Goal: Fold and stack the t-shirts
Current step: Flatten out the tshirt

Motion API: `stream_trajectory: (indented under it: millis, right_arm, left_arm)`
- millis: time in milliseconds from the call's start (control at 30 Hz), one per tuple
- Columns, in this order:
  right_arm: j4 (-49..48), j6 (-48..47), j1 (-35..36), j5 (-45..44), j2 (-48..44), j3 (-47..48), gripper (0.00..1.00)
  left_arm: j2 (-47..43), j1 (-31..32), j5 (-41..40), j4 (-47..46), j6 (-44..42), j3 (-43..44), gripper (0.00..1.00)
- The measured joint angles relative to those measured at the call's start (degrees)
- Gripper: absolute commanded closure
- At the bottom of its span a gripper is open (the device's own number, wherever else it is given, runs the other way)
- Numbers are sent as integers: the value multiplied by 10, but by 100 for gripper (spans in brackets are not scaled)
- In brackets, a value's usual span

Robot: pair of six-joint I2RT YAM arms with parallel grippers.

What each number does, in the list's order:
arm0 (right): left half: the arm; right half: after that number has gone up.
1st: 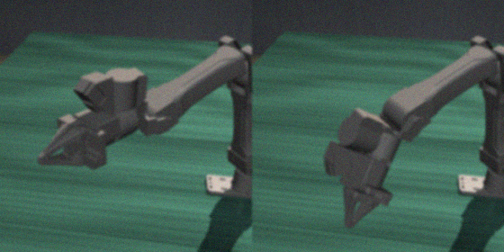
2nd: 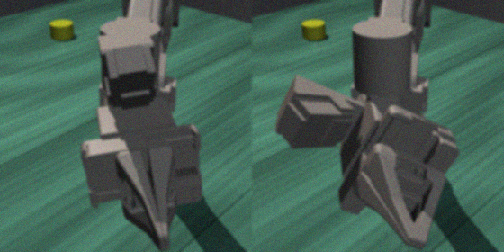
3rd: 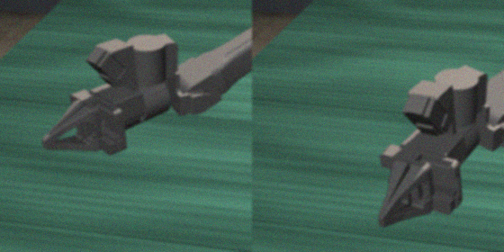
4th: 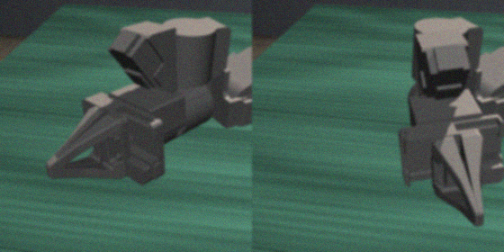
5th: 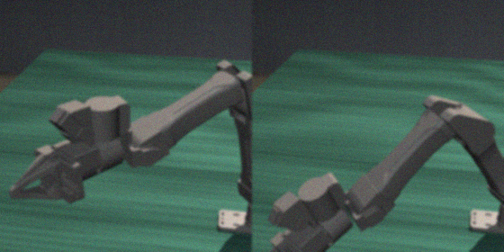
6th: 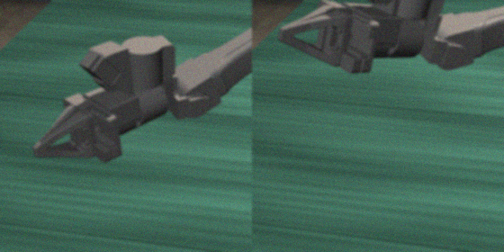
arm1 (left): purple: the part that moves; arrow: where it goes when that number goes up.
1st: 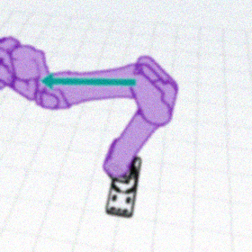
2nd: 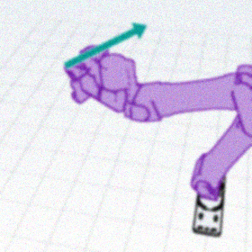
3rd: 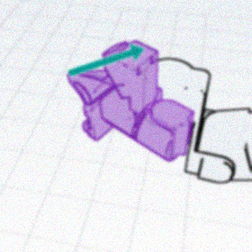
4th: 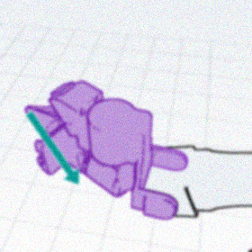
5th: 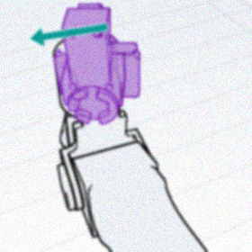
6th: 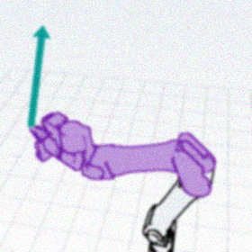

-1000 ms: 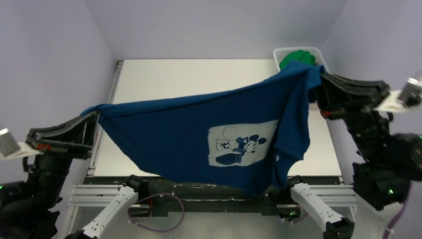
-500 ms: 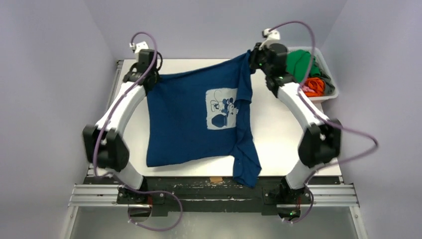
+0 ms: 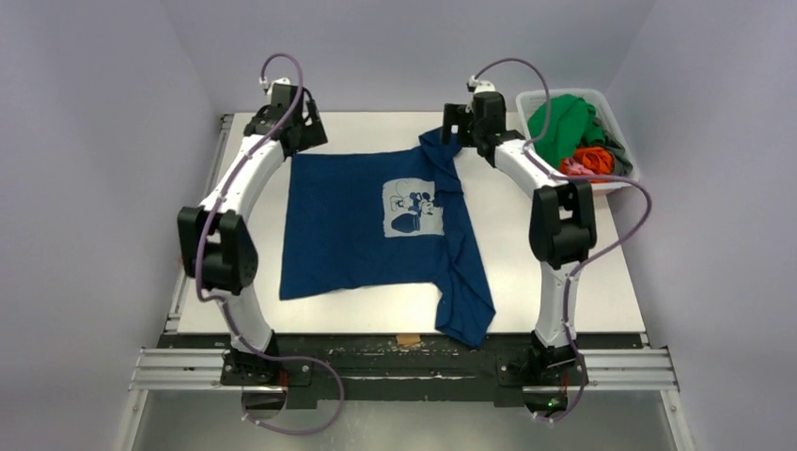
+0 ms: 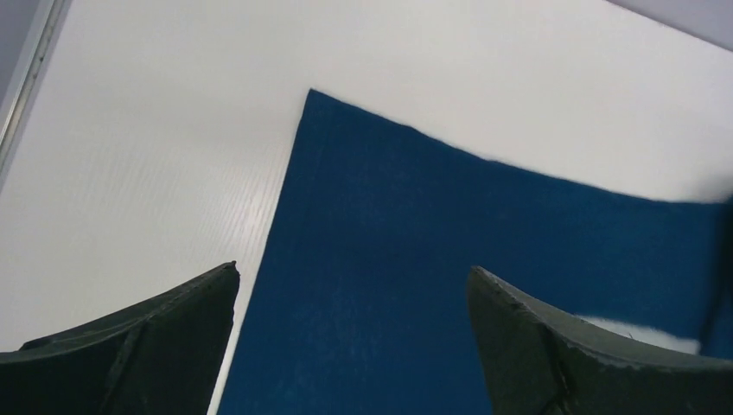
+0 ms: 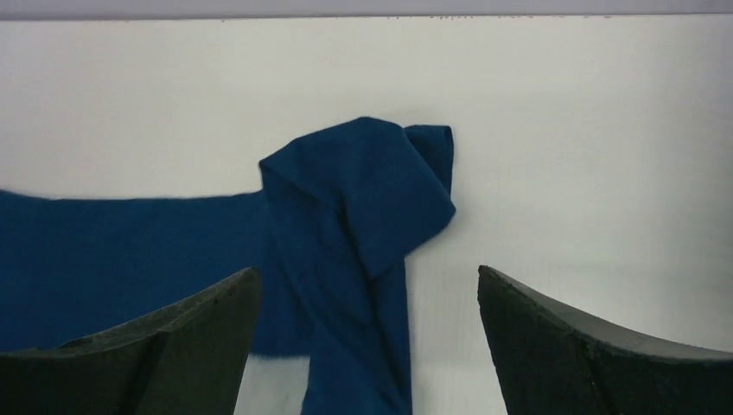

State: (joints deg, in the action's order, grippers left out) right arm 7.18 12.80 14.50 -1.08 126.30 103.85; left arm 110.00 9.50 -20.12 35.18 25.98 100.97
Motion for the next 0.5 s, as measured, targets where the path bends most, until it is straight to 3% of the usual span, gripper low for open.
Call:
stream_trajectory:
  millis: [300, 500]
  right_arm:
    - [-64, 71, 10, 8, -383, -342, 7]
    - [-41, 116, 85, 36, -403, -492, 14]
  left_arm:
    - [-327, 1, 99, -56, 70, -345, 0]
    - [-409, 19, 186, -89, 115, -541, 0]
